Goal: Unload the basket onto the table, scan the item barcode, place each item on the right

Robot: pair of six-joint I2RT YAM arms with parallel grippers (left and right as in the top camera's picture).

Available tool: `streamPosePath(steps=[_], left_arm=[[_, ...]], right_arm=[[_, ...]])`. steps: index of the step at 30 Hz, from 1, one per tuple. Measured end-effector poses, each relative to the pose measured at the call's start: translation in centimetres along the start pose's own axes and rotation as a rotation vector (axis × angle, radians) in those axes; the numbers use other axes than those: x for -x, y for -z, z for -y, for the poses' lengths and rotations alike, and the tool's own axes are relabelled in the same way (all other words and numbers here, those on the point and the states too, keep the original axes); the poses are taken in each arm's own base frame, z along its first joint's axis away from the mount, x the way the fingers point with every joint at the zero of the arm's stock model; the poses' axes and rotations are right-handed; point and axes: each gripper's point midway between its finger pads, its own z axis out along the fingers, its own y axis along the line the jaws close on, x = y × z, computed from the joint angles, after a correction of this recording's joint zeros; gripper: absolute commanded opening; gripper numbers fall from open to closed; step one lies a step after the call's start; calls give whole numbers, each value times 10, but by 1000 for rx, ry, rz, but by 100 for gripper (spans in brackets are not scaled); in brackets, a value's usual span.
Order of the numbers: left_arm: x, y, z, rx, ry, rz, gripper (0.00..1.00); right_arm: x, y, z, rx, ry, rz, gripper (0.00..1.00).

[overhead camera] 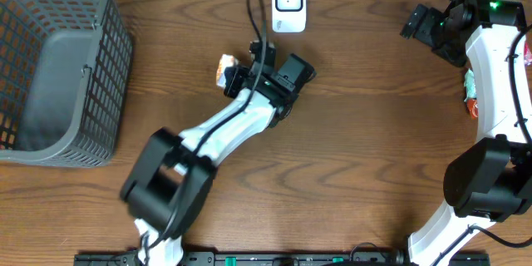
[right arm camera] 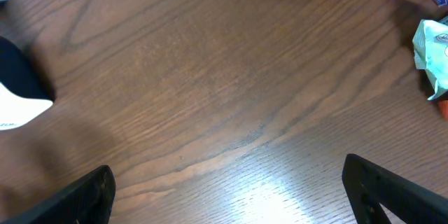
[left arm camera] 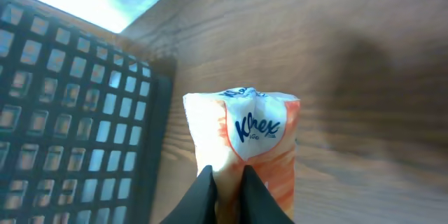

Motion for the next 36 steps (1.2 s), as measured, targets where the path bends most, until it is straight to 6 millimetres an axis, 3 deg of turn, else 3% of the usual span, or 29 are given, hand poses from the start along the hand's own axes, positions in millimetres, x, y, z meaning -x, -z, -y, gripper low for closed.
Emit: streamPosePath(steps=[6,12,15,17,19,22,23,25,29,32,36], left_arm=[[-31,-21,40,-27,-144,-73,37],[-40,14,96,-298,-159,-88,38],[-38,30,105,-390,-120,-97,38],[-30,37,95,-423,-59,-100,39],[-20,43,75,-440,12,-98,56],[-2,44,32,-439,144,-87,62],[2,42,17,-434,186,-87,69],[7,34,-16,-413,278,-95,78],[-1,4,-62,-361,441,-165,79],[-15,-21,-75,-375,523,-249,79],[-31,-45,-77,-417,587,-337,79]], right_arm=[[0,0,0,0,0,0,99],[0,0,0,0,0,0,99],[0,0,0,0,0,0,99],[0,0,0,0,0,0,99],[0,0,0,0,0,0,99],[0,0,0,0,0,0,99],[0,0,0,0,0,0,99],[0,0,0,0,0,0,99],[0,0,0,0,0,0,99],[0,0,0,0,0,0,99],[0,0,0,0,0,0,99]])
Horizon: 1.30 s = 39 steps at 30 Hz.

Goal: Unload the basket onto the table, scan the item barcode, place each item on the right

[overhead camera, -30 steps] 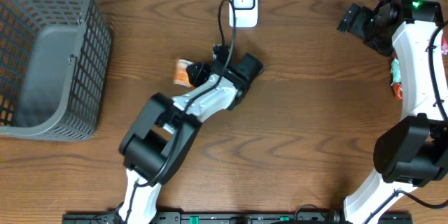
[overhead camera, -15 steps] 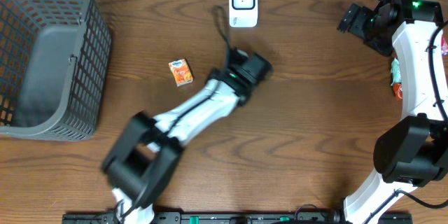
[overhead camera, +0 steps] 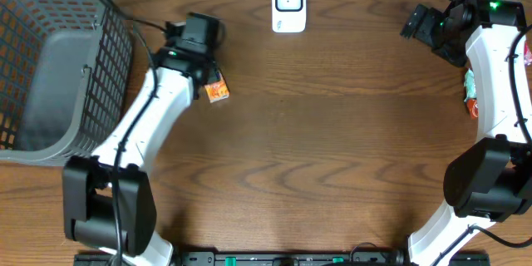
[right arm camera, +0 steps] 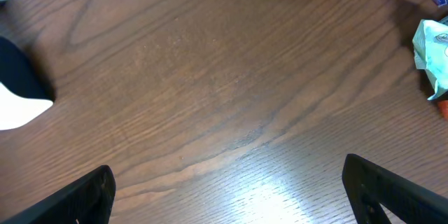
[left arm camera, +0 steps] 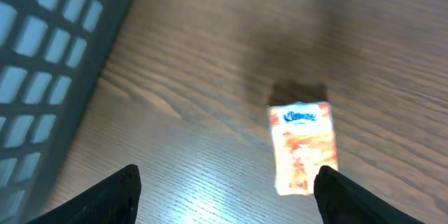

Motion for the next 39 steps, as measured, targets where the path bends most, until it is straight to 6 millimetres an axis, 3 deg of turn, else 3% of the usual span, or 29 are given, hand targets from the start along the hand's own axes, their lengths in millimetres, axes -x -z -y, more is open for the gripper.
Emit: streamPosePath(steps=[3,6,15,22,27,35,39], left_arm=[[-7,-16,-3,-14,24,-55,78],[-15,-33,3,-36,34,-100,66],[-26,-77,37,-145,42,-150,66],[-43,-90,66,-284,46,-229,64],[-58,-80,95,-436,39,-307,58],[-76,-24,195,-799,-81,-307,59],[-99,11,244,-921,-140,-307,58]], right_arm=[[0,0,0,0,0,0,99],[0,0,0,0,0,0,99],[0,0,0,0,0,0,99],[0,0,0,0,0,0,99],[0,0,0,0,0,0,99],[0,0,0,0,0,0,99],[0,0,0,0,0,0,99]])
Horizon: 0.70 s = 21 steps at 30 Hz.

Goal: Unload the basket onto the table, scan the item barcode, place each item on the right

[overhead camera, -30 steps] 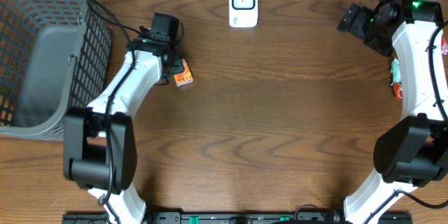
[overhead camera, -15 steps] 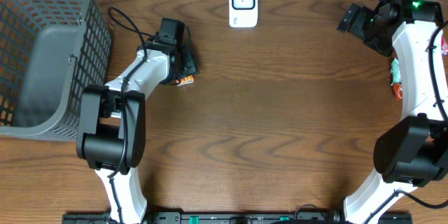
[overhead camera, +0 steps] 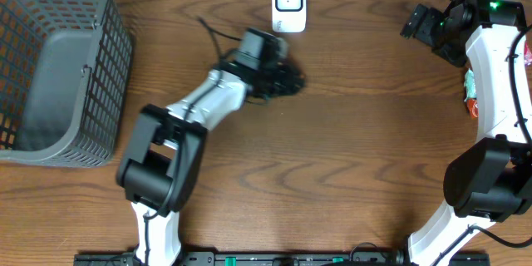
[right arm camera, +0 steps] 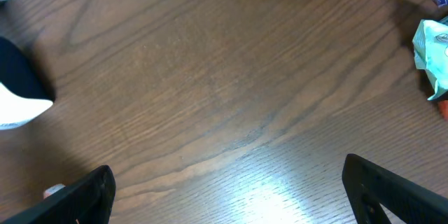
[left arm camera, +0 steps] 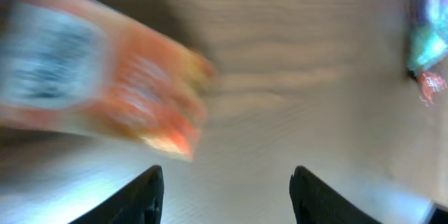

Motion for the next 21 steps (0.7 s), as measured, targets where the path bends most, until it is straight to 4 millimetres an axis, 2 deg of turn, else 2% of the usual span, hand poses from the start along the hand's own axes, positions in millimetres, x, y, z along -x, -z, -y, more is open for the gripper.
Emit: streamPosePath(steps=[2,4,6,8,9,12,14,16,18,21], left_arm=[[-16,-10,22,-34,-31,-36,58],[-27,-15,35,-52,-54,-61,59],[-29,-15,39,-53,-62,-64,58],[-24,-10,30,-19,-44,-51,59],[-19,-4,21,14,-25,-39,59],[4,31,-19,170,49,35,63],[22,69,-57,314,116,107,63],[33,101,-86,421,155,156,64],[36,124,-111,506,170,167,73],[25,143,-139,605,188,126,79]], right_arm=[[0,0,0,0,0,0,99],[0,0,0,0,0,0,99],[0,0,0,0,0,0,99],[0,0,0,0,0,0,99],[0,0,0,0,0,0,99],[0,0,0,0,0,0,99],[0,0,0,0,0,0,99],[0,0,0,0,0,0,99],[0,0,0,0,0,0,99],[0,0,0,0,0,0,99]])
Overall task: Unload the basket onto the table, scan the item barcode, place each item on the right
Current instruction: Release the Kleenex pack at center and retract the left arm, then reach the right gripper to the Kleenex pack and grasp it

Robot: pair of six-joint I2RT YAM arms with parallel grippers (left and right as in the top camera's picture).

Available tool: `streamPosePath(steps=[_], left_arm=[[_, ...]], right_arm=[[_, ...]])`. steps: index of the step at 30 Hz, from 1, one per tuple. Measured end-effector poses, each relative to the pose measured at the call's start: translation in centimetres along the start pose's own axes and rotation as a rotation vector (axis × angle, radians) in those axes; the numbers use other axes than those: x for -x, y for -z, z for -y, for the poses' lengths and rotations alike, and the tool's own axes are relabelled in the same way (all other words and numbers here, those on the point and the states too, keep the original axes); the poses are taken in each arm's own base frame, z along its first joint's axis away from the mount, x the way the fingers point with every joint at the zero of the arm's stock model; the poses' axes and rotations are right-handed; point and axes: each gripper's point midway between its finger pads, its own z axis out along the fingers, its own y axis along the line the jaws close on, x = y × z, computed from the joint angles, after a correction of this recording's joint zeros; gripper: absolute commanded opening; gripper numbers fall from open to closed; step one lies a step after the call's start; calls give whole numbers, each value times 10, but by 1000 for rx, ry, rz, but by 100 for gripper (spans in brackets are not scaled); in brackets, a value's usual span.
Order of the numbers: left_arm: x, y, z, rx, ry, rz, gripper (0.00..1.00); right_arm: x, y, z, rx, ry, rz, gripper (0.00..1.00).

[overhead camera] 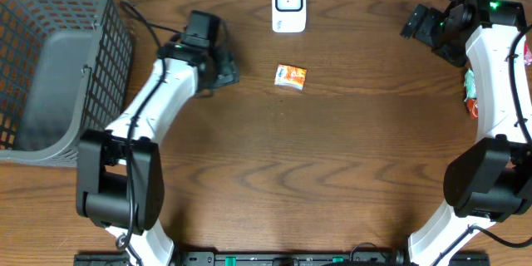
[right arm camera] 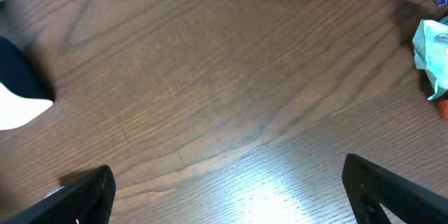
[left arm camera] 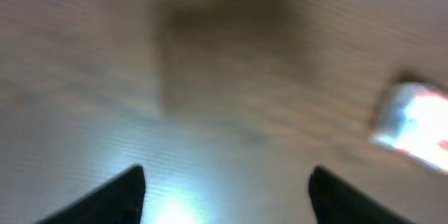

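An orange and white tissue pack (overhead camera: 291, 76) lies flat on the wooden table, just below the white barcode scanner (overhead camera: 288, 4) at the back edge. In the blurred left wrist view the pack (left arm camera: 414, 126) shows at the right edge. My left gripper (overhead camera: 226, 71) is open and empty, left of the pack and apart from it; its fingers (left arm camera: 119, 194) frame bare wood. My right gripper (overhead camera: 420, 22) hangs open over bare table at the far right, its fingertips (right arm camera: 381, 182) wide apart.
A grey wire basket (overhead camera: 56, 66) fills the left end of the table. Green and orange packets (overhead camera: 471, 91) lie at the right edge, one also in the right wrist view (right arm camera: 430, 56). The scanner's edge (right arm camera: 17, 105) shows at the left of that view.
My left gripper, which was right over the pack by the scanner, now sits to the left of it. The pack lies uncovered on the table. The right arm is unchanged.
At first my left gripper was shut on the tissue pack below the scanner. Then it stood open near the basket with the pack lying under it. Later it was back near the scanner over the pack. Now the pack lies below the scanner and the gripper is away to its left.
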Motion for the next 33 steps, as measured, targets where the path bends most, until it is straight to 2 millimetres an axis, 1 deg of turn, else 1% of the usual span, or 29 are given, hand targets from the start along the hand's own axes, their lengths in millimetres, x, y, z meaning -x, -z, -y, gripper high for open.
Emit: streamPosePath(steps=[3,5,10,13,20,22,24,29,32,33], left_arm=[[-4,1,-26,84,1,-27,81],[-6,2,-40,127,0,-43,98],[-9,6,-68,191,29,-72,98],[-15,8,-80,224,41,-107,98],[-18,9,-82,233,42,-116,98],[-18,9,-82,233,42,-116,98],[-18,9,-82,233,42,-116,98],[-18,9,-82,233,42,-116,98],[-18,9,-82,233,42,-116,98],[-18,9,-82,233,42,-116,98]], right_arm=[[0,0,0,0,0,0,99],[0,0,0,0,0,0,99],[0,0,0,0,0,1,99],[7,0,-4,18,-32,28,99],[8,0,-9,49,-153,26,99],[9,1,-14,74,-185,23,99],[5,1,-20,106,-207,-2,99],[-22,4,-33,171,-225,-131,99],[-40,2,-48,192,-195,-185,99],[-50,-1,-56,198,-174,-207,99]])
